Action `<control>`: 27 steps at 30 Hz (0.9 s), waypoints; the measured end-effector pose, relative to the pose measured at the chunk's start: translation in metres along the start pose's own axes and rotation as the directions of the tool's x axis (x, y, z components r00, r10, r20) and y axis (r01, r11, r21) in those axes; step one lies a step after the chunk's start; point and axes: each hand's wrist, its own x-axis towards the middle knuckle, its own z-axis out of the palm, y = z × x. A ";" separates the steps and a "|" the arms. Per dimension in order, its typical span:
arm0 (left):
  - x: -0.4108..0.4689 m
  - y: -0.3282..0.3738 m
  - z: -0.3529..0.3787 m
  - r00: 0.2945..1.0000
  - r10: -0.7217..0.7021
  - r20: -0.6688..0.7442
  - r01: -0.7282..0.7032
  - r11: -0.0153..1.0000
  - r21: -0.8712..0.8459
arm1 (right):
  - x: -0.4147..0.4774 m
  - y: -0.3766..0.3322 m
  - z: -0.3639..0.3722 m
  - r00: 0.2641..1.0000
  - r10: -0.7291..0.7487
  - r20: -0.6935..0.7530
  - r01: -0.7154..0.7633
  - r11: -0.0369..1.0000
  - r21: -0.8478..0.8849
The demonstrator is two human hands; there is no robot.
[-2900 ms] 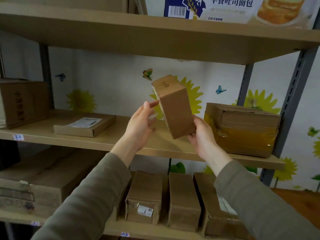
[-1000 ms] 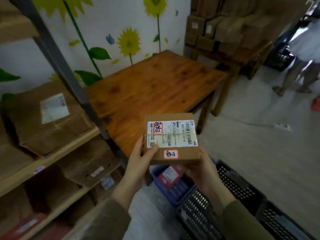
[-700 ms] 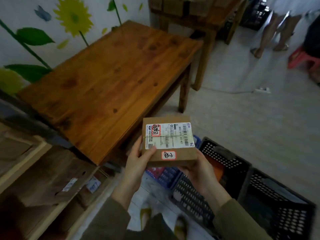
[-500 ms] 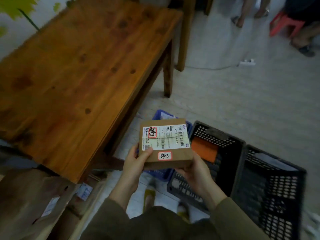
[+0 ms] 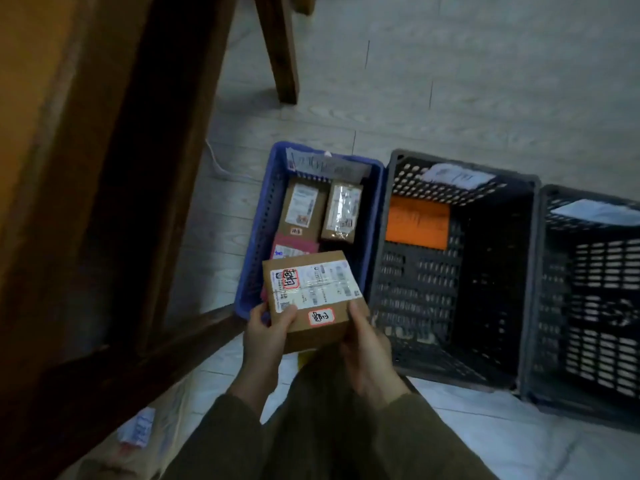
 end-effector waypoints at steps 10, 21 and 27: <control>0.148 -0.068 0.020 0.972 -0.208 0.108 0.226 0.955 -0.190 | 0.160 0.034 0.011 0.999 0.035 -0.035 -0.038 0.996 -0.078; 0.242 -0.031 0.048 0.991 -0.108 0.077 0.130 0.896 -0.425 | 0.242 0.006 0.053 0.937 -0.254 0.241 0.324 0.888 -0.326; 0.290 0.023 0.094 0.998 -0.019 -0.066 -0.020 0.845 -0.535 | 0.295 -0.044 0.121 0.649 -0.659 0.380 0.734 0.412 -0.540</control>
